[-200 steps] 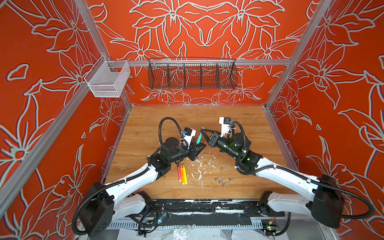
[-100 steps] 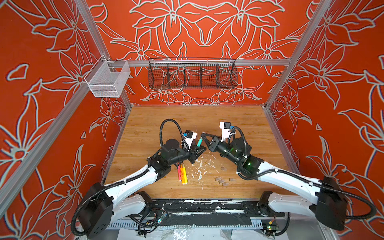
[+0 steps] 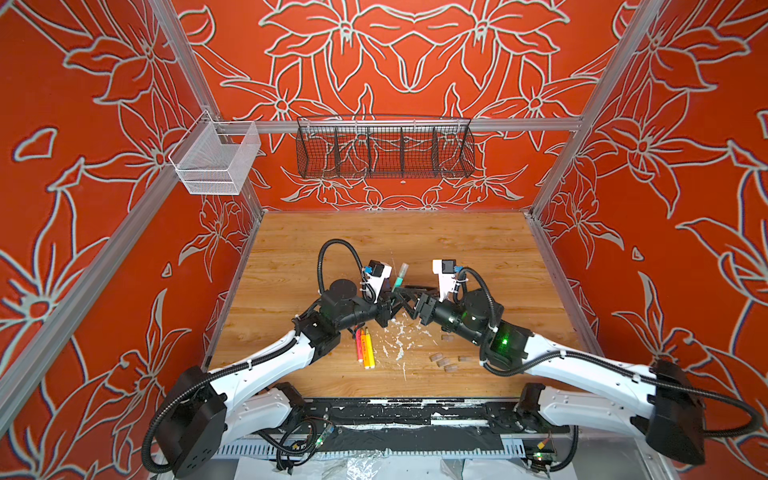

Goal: Insert the pens into the pen caps
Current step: 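Lower the clear cap onto the green marker's tip with the right gripper, then press the cap down onto the green marker with the right gripper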

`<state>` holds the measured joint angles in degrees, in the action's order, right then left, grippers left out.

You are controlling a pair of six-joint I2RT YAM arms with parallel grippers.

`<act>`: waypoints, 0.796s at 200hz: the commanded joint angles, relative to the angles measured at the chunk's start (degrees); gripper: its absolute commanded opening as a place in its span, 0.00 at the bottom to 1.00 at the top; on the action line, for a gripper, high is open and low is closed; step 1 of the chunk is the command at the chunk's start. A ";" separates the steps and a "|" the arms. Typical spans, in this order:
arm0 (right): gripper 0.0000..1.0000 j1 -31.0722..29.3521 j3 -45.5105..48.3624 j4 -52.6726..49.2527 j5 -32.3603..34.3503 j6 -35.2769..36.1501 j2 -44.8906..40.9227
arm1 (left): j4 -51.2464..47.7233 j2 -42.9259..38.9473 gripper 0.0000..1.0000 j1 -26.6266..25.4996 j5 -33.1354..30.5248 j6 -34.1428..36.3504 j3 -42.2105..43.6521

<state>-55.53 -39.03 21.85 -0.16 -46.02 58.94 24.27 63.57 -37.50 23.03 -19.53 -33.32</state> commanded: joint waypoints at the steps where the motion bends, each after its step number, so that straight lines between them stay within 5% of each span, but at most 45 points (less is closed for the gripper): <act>1: 0.65 0.53 -4.72 -9.02 4.17 2.68 -4.67 | 1.99 -0.44 0.00 0.14 -0.09 0.55 -1.22; 51: 0.69 1.13 -8.38 -12.94 10.45 3.86 -6.81 | 2.04 0.11 0.00 0.05 0.55 1.23 -1.32; 159: 0.49 6.87 -16.15 -10.20 0.11 -1.93 6.66 | 1.85 0.04 0.00 -0.11 0.88 1.67 -1.48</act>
<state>-49.34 -52.60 10.76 2.92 -46.00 64.36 24.51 63.59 -37.50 23.22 -19.03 -33.32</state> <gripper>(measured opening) 0.500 0.153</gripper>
